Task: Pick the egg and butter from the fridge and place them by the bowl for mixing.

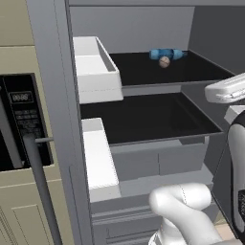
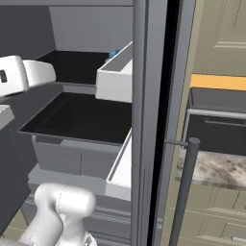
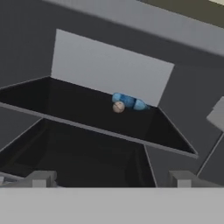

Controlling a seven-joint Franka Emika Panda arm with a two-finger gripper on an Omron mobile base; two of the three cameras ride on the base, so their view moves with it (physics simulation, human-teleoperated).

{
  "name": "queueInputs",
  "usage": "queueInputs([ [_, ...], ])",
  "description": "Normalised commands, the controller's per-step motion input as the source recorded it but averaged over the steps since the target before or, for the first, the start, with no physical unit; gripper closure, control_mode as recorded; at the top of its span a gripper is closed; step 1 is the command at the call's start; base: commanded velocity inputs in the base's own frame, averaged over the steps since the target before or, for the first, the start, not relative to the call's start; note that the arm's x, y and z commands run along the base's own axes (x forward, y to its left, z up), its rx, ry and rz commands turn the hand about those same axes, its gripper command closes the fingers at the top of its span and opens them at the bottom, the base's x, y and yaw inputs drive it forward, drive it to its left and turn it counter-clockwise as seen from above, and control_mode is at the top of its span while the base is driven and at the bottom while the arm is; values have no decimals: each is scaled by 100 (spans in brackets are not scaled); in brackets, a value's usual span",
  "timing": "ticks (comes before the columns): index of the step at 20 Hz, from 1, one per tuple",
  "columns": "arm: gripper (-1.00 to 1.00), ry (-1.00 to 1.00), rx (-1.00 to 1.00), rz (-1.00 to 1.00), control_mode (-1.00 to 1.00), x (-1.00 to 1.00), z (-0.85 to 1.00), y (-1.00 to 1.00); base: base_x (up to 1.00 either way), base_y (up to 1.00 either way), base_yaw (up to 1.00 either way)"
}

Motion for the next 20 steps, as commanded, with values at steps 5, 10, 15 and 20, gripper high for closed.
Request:
queueInputs([
  [5, -100, -7, 18, -2, -100, 2, 0, -10, 0, 0, 0],
  [10, -100, 0, 5, -10, -100, 3, 0, 0, 0, 0, 0],
  [15, -100, 0, 0, 0, -100, 11, 0, 0, 0, 0, 0],
  [20, -100, 0, 0, 0, -100, 32, -7, 0, 0, 0, 0],
])
